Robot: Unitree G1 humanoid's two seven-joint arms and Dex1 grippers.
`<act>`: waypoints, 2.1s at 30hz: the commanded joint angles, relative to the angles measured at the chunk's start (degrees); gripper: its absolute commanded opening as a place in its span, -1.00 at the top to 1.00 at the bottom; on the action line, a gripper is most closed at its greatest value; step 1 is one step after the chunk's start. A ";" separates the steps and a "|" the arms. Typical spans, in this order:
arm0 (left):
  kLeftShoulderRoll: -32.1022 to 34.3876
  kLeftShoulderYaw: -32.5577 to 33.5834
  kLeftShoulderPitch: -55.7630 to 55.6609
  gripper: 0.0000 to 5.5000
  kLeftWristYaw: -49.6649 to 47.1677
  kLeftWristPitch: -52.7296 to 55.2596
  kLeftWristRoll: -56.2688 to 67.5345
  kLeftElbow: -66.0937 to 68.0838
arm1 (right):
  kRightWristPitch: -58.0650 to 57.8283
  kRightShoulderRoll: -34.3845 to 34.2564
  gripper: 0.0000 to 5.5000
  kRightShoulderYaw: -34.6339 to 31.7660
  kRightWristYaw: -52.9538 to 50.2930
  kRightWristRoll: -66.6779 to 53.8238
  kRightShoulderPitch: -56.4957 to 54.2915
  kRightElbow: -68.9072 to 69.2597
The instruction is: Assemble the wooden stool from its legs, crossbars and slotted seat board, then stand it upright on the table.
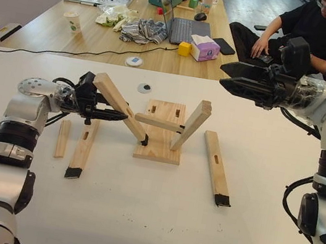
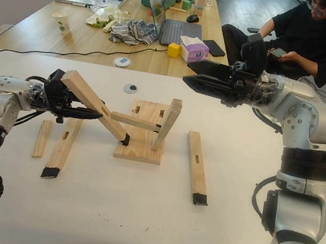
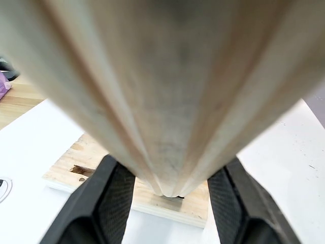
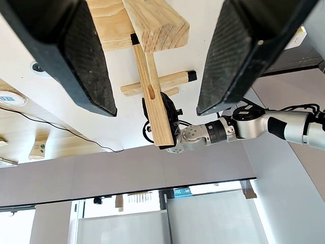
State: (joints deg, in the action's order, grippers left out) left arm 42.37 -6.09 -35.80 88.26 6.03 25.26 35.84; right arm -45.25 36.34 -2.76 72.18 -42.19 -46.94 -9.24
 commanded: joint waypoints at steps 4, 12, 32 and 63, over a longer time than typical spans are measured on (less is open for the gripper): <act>2.92 -5.15 4.43 0.27 3.04 2.75 -6.65 -0.95 | 0.06 -1.20 -0.05 -0.12 -0.59 -0.03 0.53 0.59; 4.90 -7.32 5.06 0.27 3.87 1.42 -7.55 -1.84 | 0.26 -1.24 -0.05 0.12 -0.33 0.17 0.79 0.37; 2.08 -12.84 4.39 0.27 1.23 3.75 -9.34 -8.92 | 1.10 -1.30 -0.05 0.49 -0.73 0.84 2.05 1.09; -5.13 -42.32 18.06 0.27 -18.23 15.53 -28.55 -3.72 | -2.16 -4.15 -0.05 4.98 -16.49 4.09 -7.02 9.84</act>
State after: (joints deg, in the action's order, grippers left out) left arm 40.66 -22.25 -41.98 77.78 13.28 21.46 25.57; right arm -46.79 34.11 2.38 57.11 -38.25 -52.49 -0.51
